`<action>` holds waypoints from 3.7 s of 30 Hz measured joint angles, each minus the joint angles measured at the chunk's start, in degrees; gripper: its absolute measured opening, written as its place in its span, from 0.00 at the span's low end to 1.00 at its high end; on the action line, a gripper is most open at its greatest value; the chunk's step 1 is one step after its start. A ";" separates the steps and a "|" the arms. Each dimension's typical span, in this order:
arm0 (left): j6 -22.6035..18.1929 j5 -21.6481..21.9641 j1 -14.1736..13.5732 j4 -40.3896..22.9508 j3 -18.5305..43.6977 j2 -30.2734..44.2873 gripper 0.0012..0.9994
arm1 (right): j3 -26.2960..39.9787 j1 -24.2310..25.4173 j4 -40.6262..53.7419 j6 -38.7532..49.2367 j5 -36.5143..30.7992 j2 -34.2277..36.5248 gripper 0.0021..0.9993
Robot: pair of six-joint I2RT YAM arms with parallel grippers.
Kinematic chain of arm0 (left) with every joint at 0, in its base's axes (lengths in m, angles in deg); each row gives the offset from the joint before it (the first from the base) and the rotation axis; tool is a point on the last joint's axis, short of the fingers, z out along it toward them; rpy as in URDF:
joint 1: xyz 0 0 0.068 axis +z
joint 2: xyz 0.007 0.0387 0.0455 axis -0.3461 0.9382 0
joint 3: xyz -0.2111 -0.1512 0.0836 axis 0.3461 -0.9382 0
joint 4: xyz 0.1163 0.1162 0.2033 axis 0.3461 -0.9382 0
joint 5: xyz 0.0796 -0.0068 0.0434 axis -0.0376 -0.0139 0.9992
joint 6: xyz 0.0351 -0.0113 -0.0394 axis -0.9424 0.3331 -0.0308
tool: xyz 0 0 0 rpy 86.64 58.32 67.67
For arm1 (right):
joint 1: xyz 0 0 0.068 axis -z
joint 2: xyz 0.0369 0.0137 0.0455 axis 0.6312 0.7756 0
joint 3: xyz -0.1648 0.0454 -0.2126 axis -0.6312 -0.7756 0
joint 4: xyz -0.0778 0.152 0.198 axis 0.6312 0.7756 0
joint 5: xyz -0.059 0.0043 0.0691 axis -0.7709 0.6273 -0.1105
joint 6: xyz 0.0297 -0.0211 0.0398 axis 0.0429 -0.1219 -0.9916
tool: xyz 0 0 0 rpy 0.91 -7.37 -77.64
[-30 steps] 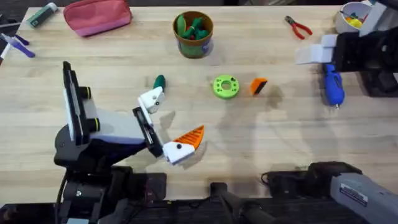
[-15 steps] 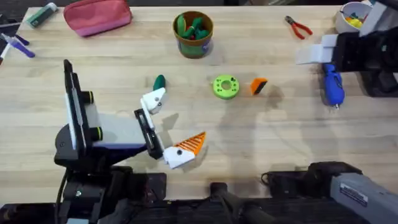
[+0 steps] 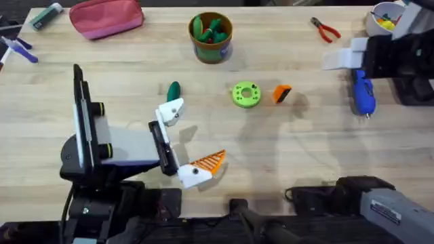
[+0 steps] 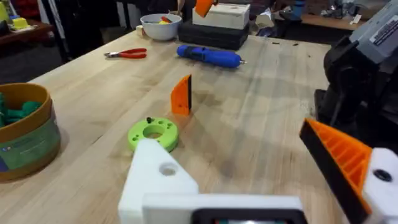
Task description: Pick up the gripper from the table and insert it into the empty holder that is missing its gripper. Then pick up a screw, insert it into the mounting hole, and use the screwdriver to tighten it. Finally, clean up the table by picking up the vegetable and placing it into the bucket.
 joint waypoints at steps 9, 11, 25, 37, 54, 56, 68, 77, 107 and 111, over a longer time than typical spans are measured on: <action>0.41 -0.02 0.00 0.00 0.00 0.00 0.99 | 0.00 0.00 0.00 0.00 -0.02 -0.01 0.99; 0.63 0.00 0.00 0.00 0.00 0.00 0.99 | 0.00 0.00 0.00 0.00 0.01 0.01 0.99; 0.85 0.01 0.00 -0.01 0.00 0.00 0.99 | 0.00 0.00 0.00 0.00 0.01 -0.01 0.99; 0.85 0.00 0.00 0.00 0.00 0.00 0.99 | 0.00 0.00 0.00 0.00 0.00 -0.01 0.99; 0.85 0.00 0.00 0.00 0.00 0.00 0.99 | 0.00 0.00 -0.09 0.00 0.03 -0.01 0.99; 0.85 0.00 0.00 0.00 0.00 0.00 0.99 | 0.00 0.00 -0.34 -0.20 0.03 -0.01 0.99; 0.85 0.00 0.00 -0.02 0.00 0.00 0.99 | 4.35 -8.26 7.39 -7.65 -2.03 2.20 0.99; 0.85 0.00 0.00 0.00 0.00 0.00 0.99 | 5.73 -17.27 6.67 -14.47 -3.89 11.64 1.00; 0.85 0.00 0.00 -0.01 0.00 0.00 0.99 | 5.99 -18.47 3.55 -12.20 -3.89 31.16 0.93; 0.85 0.00 0.00 0.00 0.00 0.00 0.99 | 6.89 -18.34 3.61 -11.91 -3.89 31.16 0.92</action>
